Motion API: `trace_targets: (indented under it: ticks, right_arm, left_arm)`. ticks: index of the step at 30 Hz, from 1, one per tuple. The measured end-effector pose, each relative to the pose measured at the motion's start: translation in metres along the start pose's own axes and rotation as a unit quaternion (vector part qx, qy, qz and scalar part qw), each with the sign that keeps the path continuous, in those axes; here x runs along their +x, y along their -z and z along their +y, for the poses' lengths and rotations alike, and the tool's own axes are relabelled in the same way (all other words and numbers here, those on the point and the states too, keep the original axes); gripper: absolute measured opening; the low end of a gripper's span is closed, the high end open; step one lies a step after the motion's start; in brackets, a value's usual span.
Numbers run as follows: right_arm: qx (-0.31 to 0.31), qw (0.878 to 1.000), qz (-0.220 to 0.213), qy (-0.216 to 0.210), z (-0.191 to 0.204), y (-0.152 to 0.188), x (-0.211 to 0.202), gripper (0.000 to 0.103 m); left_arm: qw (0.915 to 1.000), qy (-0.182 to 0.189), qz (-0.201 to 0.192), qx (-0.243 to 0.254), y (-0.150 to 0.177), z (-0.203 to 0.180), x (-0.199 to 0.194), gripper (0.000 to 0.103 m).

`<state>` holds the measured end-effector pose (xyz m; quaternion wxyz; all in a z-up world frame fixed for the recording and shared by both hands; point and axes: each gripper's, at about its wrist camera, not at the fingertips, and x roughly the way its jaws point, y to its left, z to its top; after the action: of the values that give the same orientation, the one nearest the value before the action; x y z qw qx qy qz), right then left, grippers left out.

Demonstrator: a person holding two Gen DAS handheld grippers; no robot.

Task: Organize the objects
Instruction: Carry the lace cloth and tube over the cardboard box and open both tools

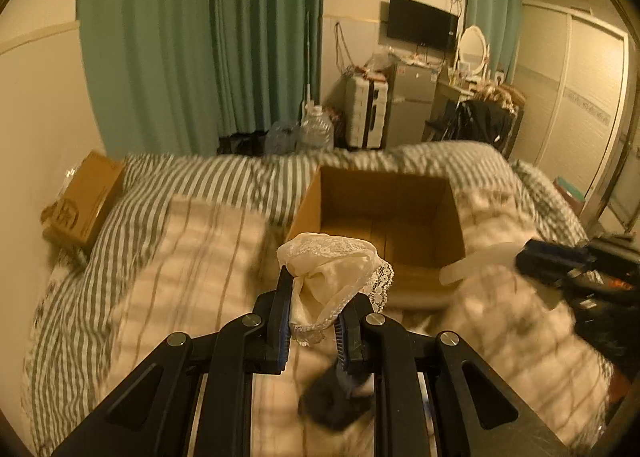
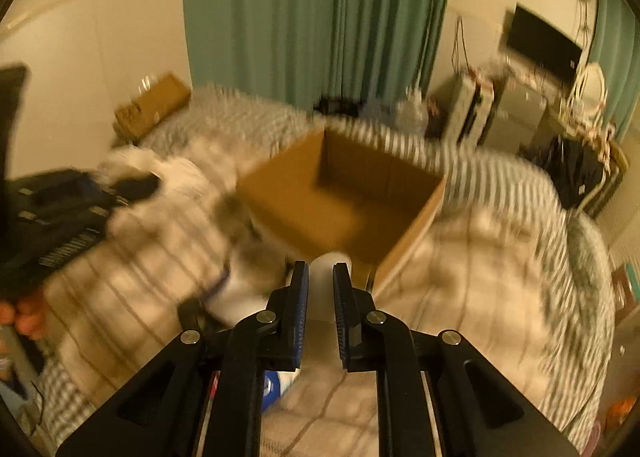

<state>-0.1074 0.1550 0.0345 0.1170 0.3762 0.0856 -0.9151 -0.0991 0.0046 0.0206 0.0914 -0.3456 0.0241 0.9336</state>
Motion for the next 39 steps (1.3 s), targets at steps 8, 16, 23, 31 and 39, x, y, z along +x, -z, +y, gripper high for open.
trace_targets:
  ticks: [8, 16, 23, 31, 39]
  right_arm:
    - [-0.021, 0.998, -0.052, 0.019, -0.017, -0.08, 0.006, 0.012]
    - [-0.007, 1.0, -0.016, 0.013, -0.04, -0.092, 0.089, 0.012]
    - [0.022, 1.0, 0.012, -0.016, -0.057, -0.07, 0.135, 0.027]
    - [0.045, 0.998, -0.032, 0.01, -0.069, -0.062, 0.082, 0.072]
    - [0.025, 0.996, -0.079, 0.035, -0.048, -0.042, -0.01, 0.081]
  left_arm:
    - [0.9997, 0.021, -0.009, 0.011, -0.05, -0.011, 0.056, 0.018]
    - [0.9989, 0.024, 0.027, 0.031, -0.045, -0.023, 0.135, 0.018]
    - [0.9973, 0.023, 0.063, 0.03, -0.026, -0.026, 0.168, 0.031]
    - [0.9991, 0.0, 0.043, 0.001, -0.025, -0.021, 0.132, 0.083]
    - [0.9995, -0.031, -0.004, 0.011, -0.013, -0.01, 0.046, 0.1]
